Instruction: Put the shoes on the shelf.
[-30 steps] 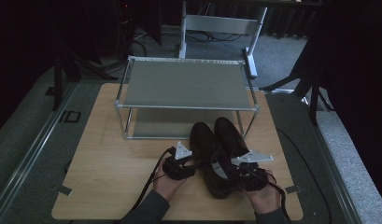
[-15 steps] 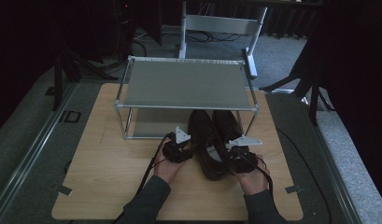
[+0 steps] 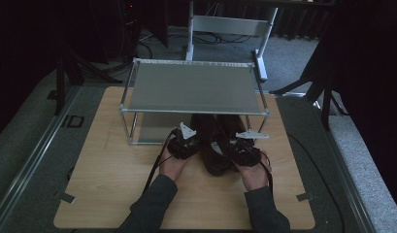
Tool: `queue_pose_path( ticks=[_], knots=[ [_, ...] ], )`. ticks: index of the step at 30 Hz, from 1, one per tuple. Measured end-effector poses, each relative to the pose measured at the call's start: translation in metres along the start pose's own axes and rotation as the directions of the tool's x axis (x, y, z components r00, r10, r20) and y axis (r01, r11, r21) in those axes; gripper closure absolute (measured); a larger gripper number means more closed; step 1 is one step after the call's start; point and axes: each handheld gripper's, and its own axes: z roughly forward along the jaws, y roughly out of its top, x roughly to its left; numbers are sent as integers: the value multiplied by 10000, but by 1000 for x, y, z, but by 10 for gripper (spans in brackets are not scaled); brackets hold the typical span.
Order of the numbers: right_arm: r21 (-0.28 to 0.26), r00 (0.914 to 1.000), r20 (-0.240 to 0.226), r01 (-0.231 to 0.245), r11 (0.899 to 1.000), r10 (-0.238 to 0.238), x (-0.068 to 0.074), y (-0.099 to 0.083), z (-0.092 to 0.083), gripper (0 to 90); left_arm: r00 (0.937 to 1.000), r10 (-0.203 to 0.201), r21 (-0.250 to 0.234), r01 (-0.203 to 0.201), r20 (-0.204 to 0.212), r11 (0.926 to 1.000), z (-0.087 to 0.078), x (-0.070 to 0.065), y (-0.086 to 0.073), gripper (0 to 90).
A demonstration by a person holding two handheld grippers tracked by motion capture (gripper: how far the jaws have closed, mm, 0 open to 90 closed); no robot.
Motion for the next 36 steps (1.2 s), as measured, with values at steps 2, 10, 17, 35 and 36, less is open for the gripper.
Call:
queue_pose_path(
  ticks=[2, 10, 17, 35, 36],
  knots=[
    [-71, 9997, -72, -251, 9997, 250, -5, 2, 4, 806, 10000, -38, 30, 38, -3, 10000, 1, 2, 2, 615],
    [-251, 9990, 219, -386, 9989, 391, -10, 8, 20, 809, 10000, -69, -23, 69, 65, 10000, 3, 4, 4, 558],
    [-365, 9983, 353, -442, 9984, 454, -11, 13, 30, 809, 10000, 12, -151, -10, 84, 9999, -8, 2, 1, 542],
    [-887, 9943, 895, -503, 9948, 582, -8, 23, 53, 808, 9915, -691, -574, 631, -1103, 9964, 32, 17, -6, 567],
    [-939, 9940, 931, -478, 9944, 566, -8, 23, 54, 808, 9914, -719, -626, 653, -1098, 9959, 33, 16, -5, 569]
  ],
)
